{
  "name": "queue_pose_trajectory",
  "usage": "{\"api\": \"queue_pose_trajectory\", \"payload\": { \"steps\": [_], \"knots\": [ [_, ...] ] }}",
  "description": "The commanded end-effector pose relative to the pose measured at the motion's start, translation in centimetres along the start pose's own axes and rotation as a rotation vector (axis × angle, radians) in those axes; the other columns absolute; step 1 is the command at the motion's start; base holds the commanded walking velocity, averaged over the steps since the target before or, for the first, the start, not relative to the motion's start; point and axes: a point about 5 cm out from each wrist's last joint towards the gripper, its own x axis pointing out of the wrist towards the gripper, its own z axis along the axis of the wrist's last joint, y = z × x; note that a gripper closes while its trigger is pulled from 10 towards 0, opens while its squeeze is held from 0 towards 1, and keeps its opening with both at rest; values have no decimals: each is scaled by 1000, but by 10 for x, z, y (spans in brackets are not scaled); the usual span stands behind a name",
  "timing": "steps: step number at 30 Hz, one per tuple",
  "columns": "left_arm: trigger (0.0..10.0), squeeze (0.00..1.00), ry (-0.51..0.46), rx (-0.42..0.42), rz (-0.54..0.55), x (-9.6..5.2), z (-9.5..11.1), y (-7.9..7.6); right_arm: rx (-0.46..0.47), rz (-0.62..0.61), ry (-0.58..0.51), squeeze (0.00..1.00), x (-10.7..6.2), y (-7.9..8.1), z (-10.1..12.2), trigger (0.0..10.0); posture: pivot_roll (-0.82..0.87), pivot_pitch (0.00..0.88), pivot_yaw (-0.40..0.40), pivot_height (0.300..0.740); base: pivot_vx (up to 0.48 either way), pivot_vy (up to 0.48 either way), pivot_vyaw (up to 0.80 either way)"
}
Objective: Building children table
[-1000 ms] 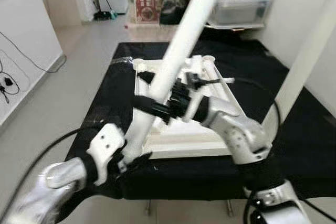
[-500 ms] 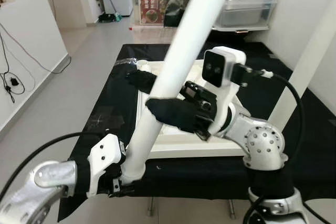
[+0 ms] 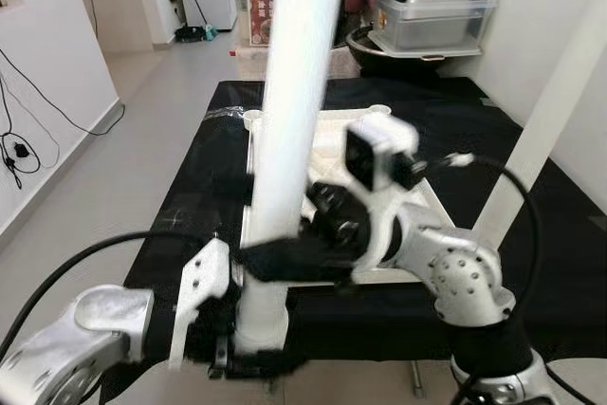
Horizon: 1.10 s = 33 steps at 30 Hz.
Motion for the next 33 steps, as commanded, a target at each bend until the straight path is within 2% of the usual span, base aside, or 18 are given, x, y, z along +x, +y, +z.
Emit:
{"api": "queue_pose_trajectory", "payload": {
  "steps": [1,3,10,11,14,18,20,21,22,23,33],
  "knots": [
    [10000,0,11,7,-26,0,2,-3,-15,6,7,0,1,0,0,10000,96,0,-1,740,0,0,0],
    [10000,0,64,-24,-84,-9,-2,-13,4,-4,29,0,-4,-1,0,10000,99,0,-4,740,0,0,0],
    [10000,0,124,-41,-124,-16,-8,-19,20,13,45,0,-6,0,0,10000,103,0,-7,740,0,0,0],
    [10000,0,170,-70,-153,-24,-13,-22,35,61,42,0,-6,5,2,10000,104,0,-8,740,0,0,0],
    [10000,0,184,-76,-159,-27,-14,-22,45,80,35,0,-6,7,3,10000,105,0,-8,740,0,0,0],
    [10000,0,195,-74,-140,-36,-13,-11,72,134,17,0,-6,13,2,9686,98,0,-5,740,0,0,0],
    [10000,0,195,-74,-140,-36,-13,-11,72,134,17,0,-6,13,2,9686,98,0,-5,740,0,0,0],
    [10000,0,183,-61,-125,-35,-11,-5,85,150,15,0,-3,16,-1,4941,90,0,-3,740,0,0,0],
    [10000,0,173,-50,-111,-33,-11,0,98,160,11,0,-2,18,-4,1647,89,0,-4,740,0,0,0],
    [10000,0,166,-41,-101,-31,-10,4,111,170,9,0,0,20,-6,118,86,0,-3,740,0,0,0],
    [10000,0,166,-30,-132,-29,-10,6,140,151,19,0,-1,20,-13,0,78,0,2,740,0,0,0]
  ]
}}
